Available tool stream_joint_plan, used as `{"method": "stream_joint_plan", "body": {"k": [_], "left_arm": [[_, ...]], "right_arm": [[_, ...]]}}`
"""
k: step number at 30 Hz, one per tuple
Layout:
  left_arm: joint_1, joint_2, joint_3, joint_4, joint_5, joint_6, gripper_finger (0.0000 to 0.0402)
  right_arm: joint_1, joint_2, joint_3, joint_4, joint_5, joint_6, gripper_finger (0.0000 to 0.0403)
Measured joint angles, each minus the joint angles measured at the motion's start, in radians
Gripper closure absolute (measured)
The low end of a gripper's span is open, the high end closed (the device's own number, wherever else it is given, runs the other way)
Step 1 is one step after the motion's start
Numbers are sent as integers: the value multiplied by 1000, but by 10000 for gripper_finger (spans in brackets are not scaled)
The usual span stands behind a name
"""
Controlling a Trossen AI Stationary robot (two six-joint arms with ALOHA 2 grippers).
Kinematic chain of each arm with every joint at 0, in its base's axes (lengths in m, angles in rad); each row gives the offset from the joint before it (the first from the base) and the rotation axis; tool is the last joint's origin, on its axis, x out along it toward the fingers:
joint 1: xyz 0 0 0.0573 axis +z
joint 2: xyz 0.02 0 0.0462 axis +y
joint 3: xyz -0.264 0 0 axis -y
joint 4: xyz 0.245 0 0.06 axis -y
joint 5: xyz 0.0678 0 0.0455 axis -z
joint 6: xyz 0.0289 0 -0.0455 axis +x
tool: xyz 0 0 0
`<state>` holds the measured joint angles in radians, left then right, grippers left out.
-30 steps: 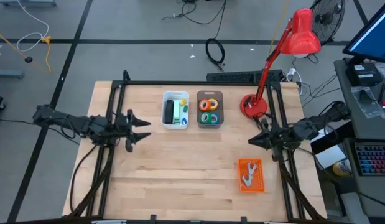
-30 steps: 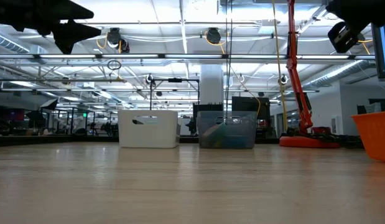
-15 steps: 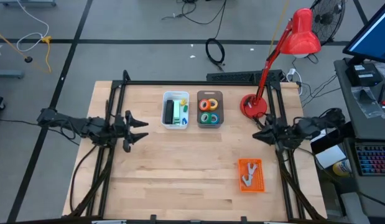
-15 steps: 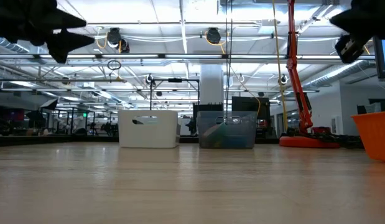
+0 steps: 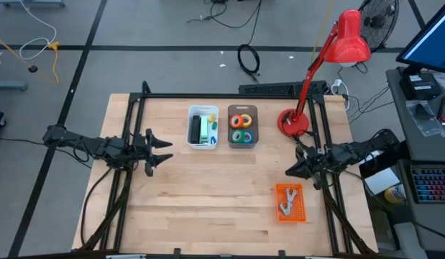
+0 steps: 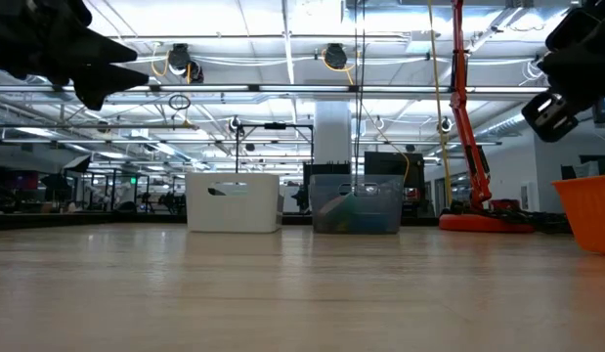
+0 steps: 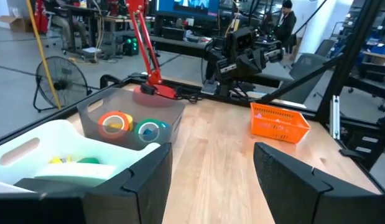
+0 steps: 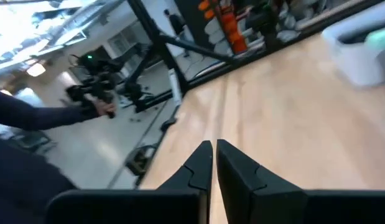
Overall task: Pick and place Stapler, Stapler remover, tape
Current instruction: Return to Home Position
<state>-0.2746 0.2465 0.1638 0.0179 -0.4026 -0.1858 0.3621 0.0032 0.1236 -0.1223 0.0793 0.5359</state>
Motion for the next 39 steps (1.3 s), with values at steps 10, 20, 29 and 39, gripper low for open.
{"method": "stream_joint_plan", "body": {"k": [10,20,29,39], "left_arm": [[0,0,0,0,-21,0,174],[0,0,0,-44,-41,-1,174],[0,-59,0,-46,-61,61,174],[-5,-241,3,-190,15,85,174]], "right_arm": [[-169,0,-5,32,-58,-140,387],[-233,2,-5,27,-31,-182,387],[-252,2,-6,37,-28,-164,387],[-252,2,-6,38,-28,-165,387]]}}
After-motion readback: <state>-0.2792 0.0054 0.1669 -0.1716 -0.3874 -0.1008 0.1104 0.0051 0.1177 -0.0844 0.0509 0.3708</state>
